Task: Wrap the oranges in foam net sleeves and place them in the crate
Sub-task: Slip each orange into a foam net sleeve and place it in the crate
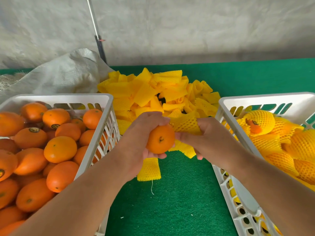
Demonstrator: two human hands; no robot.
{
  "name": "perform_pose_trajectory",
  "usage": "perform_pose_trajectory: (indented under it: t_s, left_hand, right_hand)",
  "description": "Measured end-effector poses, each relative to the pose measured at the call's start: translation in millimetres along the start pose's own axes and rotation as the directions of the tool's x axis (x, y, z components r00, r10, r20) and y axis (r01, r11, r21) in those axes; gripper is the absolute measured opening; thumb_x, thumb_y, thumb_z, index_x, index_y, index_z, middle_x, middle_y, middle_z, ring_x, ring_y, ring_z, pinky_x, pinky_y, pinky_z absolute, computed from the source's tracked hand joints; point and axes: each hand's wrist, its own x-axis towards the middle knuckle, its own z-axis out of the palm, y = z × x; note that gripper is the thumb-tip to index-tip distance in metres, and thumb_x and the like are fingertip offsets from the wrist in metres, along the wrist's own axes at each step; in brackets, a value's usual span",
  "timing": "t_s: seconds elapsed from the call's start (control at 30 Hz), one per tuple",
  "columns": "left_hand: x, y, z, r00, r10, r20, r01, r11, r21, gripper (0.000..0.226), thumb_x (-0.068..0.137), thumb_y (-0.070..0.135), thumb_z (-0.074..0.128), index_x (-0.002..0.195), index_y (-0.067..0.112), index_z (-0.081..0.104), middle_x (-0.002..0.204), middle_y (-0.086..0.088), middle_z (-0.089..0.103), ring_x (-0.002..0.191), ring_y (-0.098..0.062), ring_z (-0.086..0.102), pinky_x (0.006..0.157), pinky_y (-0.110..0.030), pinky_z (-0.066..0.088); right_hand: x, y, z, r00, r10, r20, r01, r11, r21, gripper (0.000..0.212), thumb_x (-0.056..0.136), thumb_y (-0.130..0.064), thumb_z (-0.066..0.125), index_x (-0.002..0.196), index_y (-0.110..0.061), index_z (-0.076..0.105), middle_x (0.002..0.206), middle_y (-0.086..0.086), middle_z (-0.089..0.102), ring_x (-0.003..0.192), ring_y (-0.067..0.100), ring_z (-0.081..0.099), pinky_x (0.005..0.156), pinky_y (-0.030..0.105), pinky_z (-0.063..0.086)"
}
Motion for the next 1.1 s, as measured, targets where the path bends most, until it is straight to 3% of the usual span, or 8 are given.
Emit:
perform_pose_trajectory:
  t_s: [0.1,0.4,0.6,0.7,0.83,0.9,1.0,1.1]
  left_hand:
    - [-4,3,3,0.996,-0.061,0.066,0.059,0.998,0.033,0.013,0.098,0.022,0.066,0.110,0.023,0.064,0.102,-0.013,0.071,0.086,-0.038,0.073,0.053,-0.029,0.053]
    - [-1,3,6,0.991,-0.101,0.088,0.104,0.994,-0.026,0.029,0.098,0.021,0.066,0.127,0.017,0.060,0.115,-0.021,0.069,0.099,-0.042,0.071,0.066,-0.041,0.052]
    - [0,1,1,0.999,0.015,0.042,-0.009,0.992,-0.126,0.033,0.074,0.030,0.076,0.106,0.023,0.069,0.109,-0.016,0.075,0.080,-0.031,0.077,0.052,-0.031,0.056]
    - [-1,1,0,0.999,0.022,0.038,-0.017,0.992,-0.124,0.049,0.061,0.031,0.081,0.108,0.022,0.071,0.109,-0.014,0.075,0.081,-0.032,0.078,0.051,-0.031,0.058]
    - [8,-2,-2,0.997,-0.057,-0.055,0.050,0.991,-0.127,0.043,0.084,0.023,0.083,0.125,0.023,0.069,0.130,-0.016,0.069,0.103,-0.041,0.076,0.058,-0.038,0.062]
    - [10,-4,-5,0.995,-0.057,-0.087,0.043,0.986,-0.160,0.032,0.088,0.023,0.079,0.118,0.024,0.070,0.127,-0.015,0.070,0.100,-0.041,0.077,0.059,-0.039,0.063]
    - [9,-6,-8,0.999,-0.027,-0.046,0.018,0.984,-0.179,0.031,0.081,0.024,0.081,0.110,0.025,0.071,0.111,-0.012,0.076,0.083,-0.036,0.080,0.052,-0.035,0.060]
    - [9,-8,-8,1.000,-0.001,-0.005,0.001,0.984,-0.176,0.052,0.059,0.033,0.083,0.110,0.025,0.071,0.101,-0.010,0.079,0.083,-0.036,0.080,0.051,-0.034,0.058]
  right_hand:
    - [2,-3,-1,0.997,0.063,0.032,-0.067,0.989,0.133,0.015,0.098,-0.031,0.074,0.094,-0.016,0.072,0.067,0.004,0.073,0.051,0.020,0.069,0.046,0.027,0.050]
    - [0,-14,-6,0.977,0.201,0.066,-0.211,0.897,0.389,0.026,0.093,-0.035,0.076,0.115,-0.022,0.075,0.107,-0.004,0.078,0.067,0.021,0.071,0.053,0.028,0.053]
    - [-4,-17,-3,0.963,0.244,0.112,-0.263,0.939,0.219,0.057,0.076,-0.069,0.072,0.110,-0.023,0.067,0.070,0.012,0.071,0.058,0.024,0.062,0.065,0.033,0.049]
    - [-5,-22,-3,0.966,0.237,0.106,-0.256,0.938,0.235,0.048,0.075,-0.081,0.064,0.100,-0.040,0.072,0.079,0.024,0.071,0.054,0.022,0.058,0.068,0.032,0.047]
    - [1,-15,-8,0.978,0.184,-0.101,-0.173,0.979,0.109,0.104,0.080,-0.098,0.038,0.101,0.001,0.064,0.057,0.011,0.059,0.051,0.020,0.054,0.071,0.046,0.046]
    - [3,-12,-11,0.956,0.173,-0.239,-0.132,0.975,0.181,0.101,0.079,-0.096,0.037,0.087,0.000,0.068,0.063,0.007,0.066,0.053,0.017,0.058,0.066,0.042,0.044]
    - [3,-15,-13,0.941,0.192,-0.279,-0.127,0.963,0.237,0.086,0.078,-0.092,0.040,0.081,-0.013,0.076,0.072,0.001,0.071,0.066,0.013,0.065,0.066,0.041,0.049]
    - [3,-19,-11,0.974,0.189,-0.123,-0.137,0.928,0.347,0.080,0.084,-0.080,0.047,0.112,-0.012,0.077,0.108,0.012,0.079,0.104,0.035,0.072,0.083,0.048,0.060]
